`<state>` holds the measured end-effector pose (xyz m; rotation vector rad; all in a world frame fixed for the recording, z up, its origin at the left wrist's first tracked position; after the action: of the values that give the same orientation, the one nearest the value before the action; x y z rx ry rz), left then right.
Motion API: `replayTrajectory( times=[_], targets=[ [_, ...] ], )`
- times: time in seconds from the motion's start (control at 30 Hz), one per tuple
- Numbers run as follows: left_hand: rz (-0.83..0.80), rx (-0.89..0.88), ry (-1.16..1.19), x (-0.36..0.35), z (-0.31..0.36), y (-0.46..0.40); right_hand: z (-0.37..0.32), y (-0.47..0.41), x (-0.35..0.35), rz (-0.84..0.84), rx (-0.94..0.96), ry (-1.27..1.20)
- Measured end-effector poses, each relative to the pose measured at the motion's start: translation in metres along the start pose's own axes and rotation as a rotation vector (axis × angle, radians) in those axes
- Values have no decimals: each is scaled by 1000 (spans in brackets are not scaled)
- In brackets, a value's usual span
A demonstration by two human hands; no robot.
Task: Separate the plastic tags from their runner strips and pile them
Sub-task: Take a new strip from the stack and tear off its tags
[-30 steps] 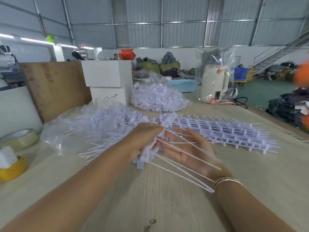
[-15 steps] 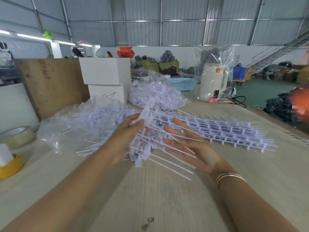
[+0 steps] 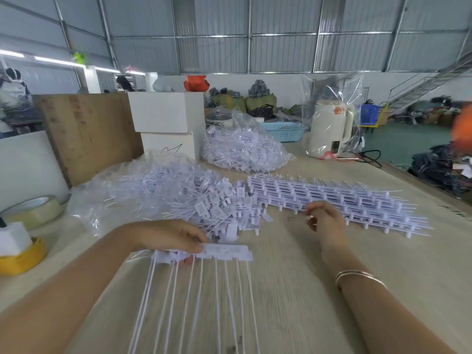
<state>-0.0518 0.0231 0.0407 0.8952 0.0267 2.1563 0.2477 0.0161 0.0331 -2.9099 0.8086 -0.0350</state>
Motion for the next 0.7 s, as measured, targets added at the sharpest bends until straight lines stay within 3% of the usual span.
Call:
replayTrajectory(
  times=[0.13, 0.23, 0.37, 0.53, 0.7],
  targets=[
    [13, -41, -65, -13, 9, -10, -9, 52, -82, -572, 315, 390],
    [47, -70, -112, -17, 15, -16, -11, 81, -115, -821, 586, 631],
    [62, -71, -223, -25, 21, -16, -14, 86, -113, -901, 528, 501],
    [139, -67, -450, -39, 40, -24, -8, 91, -115, -934, 467, 524],
    [179, -66, -330, -47, 40, -30, -14, 96, -109, -1002, 411, 415]
  ],
)
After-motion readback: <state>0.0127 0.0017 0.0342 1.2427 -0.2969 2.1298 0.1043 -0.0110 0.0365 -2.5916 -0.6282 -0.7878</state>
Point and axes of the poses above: each hand's wrist, its own y-axis away from the middle knuckle, its own x-axis out of the back of the hand, z = x × y, the point moved 9 cm from there along -y, towards the middle knuckle, and after that the axes turned 6 degrees about y, right-handed, at the moved point
